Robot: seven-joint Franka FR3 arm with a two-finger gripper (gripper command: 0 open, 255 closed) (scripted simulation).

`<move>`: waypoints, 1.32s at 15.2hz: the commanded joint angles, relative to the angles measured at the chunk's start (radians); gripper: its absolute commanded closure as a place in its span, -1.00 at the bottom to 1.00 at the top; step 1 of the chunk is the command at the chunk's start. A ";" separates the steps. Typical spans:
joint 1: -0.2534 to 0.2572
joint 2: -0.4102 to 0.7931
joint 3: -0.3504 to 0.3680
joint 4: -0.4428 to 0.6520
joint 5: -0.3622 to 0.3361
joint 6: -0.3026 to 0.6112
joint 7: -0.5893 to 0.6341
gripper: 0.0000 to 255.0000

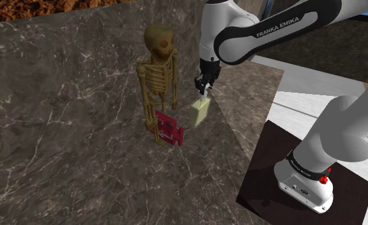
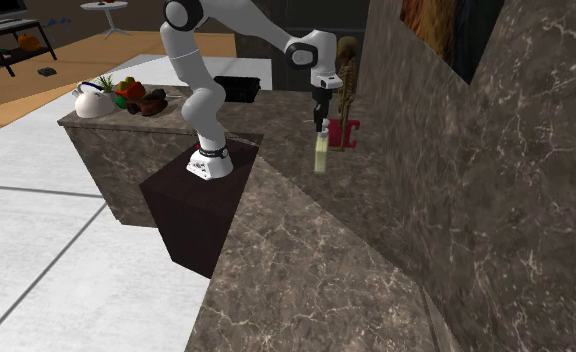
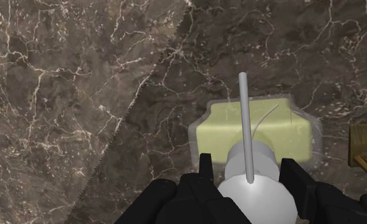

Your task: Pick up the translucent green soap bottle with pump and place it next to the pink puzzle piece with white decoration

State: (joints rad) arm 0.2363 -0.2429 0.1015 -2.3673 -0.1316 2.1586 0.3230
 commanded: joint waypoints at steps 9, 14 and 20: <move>0.003 -0.015 0.001 0.020 0.005 -0.035 -0.003 -1.00; 0.009 -0.049 0.006 0.083 0.016 -0.131 -0.009 -1.00; 0.009 -0.049 0.006 0.083 0.016 -0.131 -0.009 -1.00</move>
